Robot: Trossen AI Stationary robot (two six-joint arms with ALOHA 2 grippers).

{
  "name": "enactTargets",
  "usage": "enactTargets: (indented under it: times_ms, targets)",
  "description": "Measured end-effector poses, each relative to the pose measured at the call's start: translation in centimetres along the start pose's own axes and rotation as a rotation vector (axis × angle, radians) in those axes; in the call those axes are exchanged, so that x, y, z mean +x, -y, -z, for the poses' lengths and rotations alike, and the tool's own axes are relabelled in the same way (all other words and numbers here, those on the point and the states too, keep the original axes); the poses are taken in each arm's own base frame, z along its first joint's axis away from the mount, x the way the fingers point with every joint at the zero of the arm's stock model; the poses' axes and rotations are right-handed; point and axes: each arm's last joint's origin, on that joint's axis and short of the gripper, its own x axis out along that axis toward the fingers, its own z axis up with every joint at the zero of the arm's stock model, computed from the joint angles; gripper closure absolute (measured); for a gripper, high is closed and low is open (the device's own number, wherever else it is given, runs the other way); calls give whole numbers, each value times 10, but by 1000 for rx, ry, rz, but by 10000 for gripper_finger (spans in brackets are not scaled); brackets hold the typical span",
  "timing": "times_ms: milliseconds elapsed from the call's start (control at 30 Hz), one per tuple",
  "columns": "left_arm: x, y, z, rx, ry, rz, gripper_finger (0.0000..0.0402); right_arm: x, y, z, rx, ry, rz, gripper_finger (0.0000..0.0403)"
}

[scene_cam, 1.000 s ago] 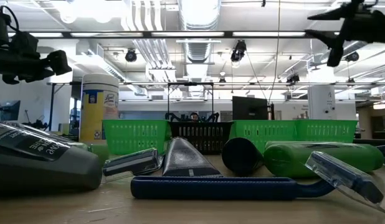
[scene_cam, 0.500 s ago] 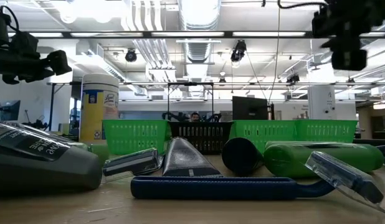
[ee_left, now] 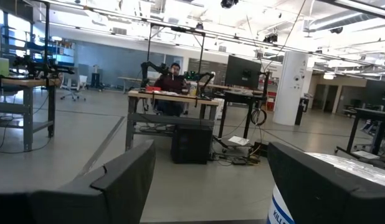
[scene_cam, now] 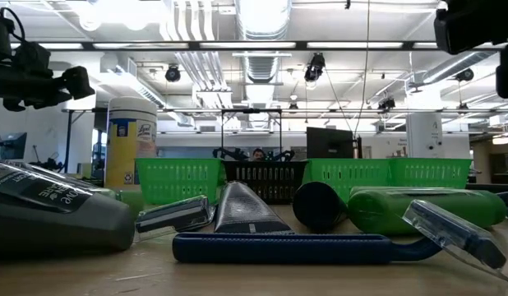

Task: Pick & Place Travel size toiletries
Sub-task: Put the black deodorant into the right green basket

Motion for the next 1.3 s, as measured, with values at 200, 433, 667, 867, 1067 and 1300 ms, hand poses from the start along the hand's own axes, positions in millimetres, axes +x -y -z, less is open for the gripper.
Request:
enactTargets:
  times_ms: [200, 433, 667, 867, 1067, 1300]
  targets:
    - [0, 0, 0, 0, 0, 0, 87, 48, -21, 8, -151, -175, 87, 140]
    - [0, 0, 0, 0, 0, 0, 87, 102, -43, 22, -320, -280, 243, 85]
    - [0, 0, 0, 0, 0, 0, 87, 135, -73, 35, -510, -294, 491, 51]
    - [0, 0, 0, 0, 0, 0, 87, 154, -98, 26, -584, -135, 658, 33]
    - [0, 0, 0, 0, 0, 0, 87, 178, -106, 22, -521, -158, 657, 34]
    - [0, 0, 0, 0, 0, 0, 87, 185, -102, 21, -466, -146, 681, 34]
